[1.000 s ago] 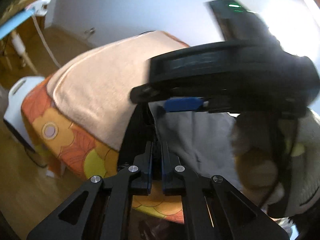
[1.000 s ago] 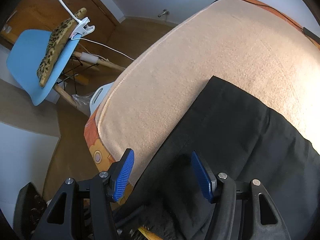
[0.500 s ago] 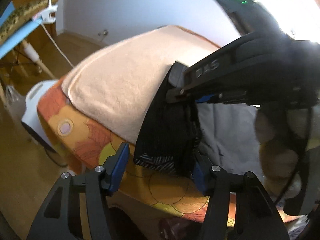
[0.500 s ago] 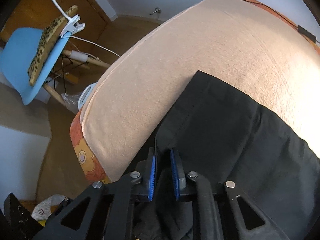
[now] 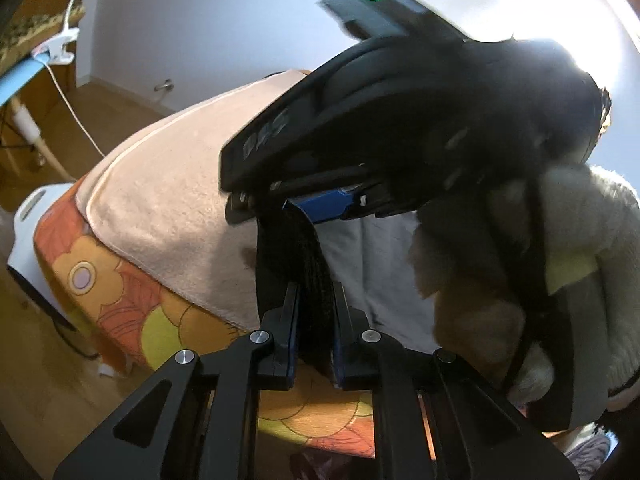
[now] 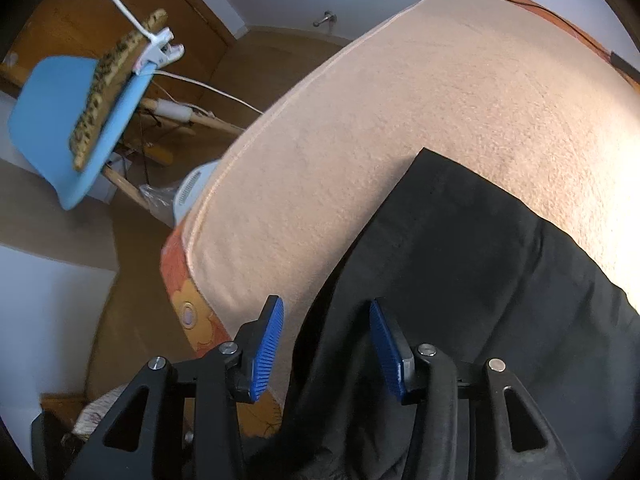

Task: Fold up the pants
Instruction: 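Close the right gripper on the trouser edge beside the left gripper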

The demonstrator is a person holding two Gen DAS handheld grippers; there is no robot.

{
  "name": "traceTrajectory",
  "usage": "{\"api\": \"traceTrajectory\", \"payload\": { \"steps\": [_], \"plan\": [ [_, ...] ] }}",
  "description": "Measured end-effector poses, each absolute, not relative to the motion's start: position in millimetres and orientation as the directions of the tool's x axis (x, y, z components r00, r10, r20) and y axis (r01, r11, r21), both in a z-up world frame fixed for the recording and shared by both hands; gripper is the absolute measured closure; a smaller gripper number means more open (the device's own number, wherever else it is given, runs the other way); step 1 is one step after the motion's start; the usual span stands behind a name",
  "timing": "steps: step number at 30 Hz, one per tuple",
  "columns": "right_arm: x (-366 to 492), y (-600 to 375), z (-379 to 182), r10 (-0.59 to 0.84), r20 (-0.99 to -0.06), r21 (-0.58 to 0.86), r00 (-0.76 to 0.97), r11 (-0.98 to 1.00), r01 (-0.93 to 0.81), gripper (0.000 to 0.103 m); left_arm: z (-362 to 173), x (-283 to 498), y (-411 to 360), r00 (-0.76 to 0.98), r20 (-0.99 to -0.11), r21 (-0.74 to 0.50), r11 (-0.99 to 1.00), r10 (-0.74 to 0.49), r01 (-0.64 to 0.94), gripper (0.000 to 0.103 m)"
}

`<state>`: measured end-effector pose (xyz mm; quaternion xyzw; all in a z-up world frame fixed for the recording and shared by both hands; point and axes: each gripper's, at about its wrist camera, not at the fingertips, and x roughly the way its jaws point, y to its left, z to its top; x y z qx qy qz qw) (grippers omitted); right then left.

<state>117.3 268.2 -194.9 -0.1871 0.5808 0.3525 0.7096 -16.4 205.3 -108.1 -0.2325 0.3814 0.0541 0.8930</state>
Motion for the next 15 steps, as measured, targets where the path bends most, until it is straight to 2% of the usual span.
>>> {"api": "traceTrajectory", "payload": {
  "steps": [1,2,3,5,6,7,11,14,15],
  "plan": [
    [114.1,269.5,-194.5,0.271,-0.957,0.109,0.108,0.674,-0.730,0.063,-108.7,-12.7,203.6,0.700,-0.710,-0.368,0.888,-0.077,-0.275,0.093],
    [113.8,272.2,-194.8,0.258,-0.959,0.092,0.118,0.675,-0.732,0.077,-108.7,-13.1,201.8,0.692,-0.719,-0.356,0.891,-0.069,-0.282,0.092],
    [114.8,270.7,-194.8,0.261,-0.958,0.094,0.120,0.680,-0.727,0.080,-108.5,-13.4,201.1,0.684,-0.727,-0.342,0.893,-0.055,-0.292,0.088],
    [119.7,265.3,-194.9,0.283,-0.954,0.135,0.096,0.696,-0.706,0.093,-105.1,-14.7,198.8,0.670,-0.742,-0.312,0.894,-0.019,-0.321,0.068],
    [123.0,261.2,-195.0,0.300,-0.951,0.165,0.078,0.703,-0.691,0.095,-105.1,-14.3,198.0,0.654,-0.757,-0.284,0.892,0.015,-0.350,0.046],
    [125.1,257.5,-194.8,0.310,-0.948,0.179,0.072,0.708,-0.683,0.098,-106.0,-14.6,197.9,0.644,-0.764,-0.270,0.887,0.040,-0.375,0.040],
    [128.9,245.5,-192.2,0.348,-0.936,0.225,0.060,0.718,-0.659,0.101,-114.6,-9.4,205.1,0.644,-0.764,-0.369,0.847,-0.042,-0.382,0.040],
    [129.4,240.9,-190.2,0.362,-0.930,0.239,0.057,0.717,-0.655,0.101,-109.9,-3.2,206.7,0.664,-0.747,-0.379,0.846,-0.040,-0.375,0.040],
    [129.6,239.4,-189.0,0.373,-0.927,0.252,0.051,0.714,-0.653,0.101,-108.0,-1.8,205.8,0.672,-0.740,-0.380,0.848,-0.038,-0.371,0.044]
  ]
}}
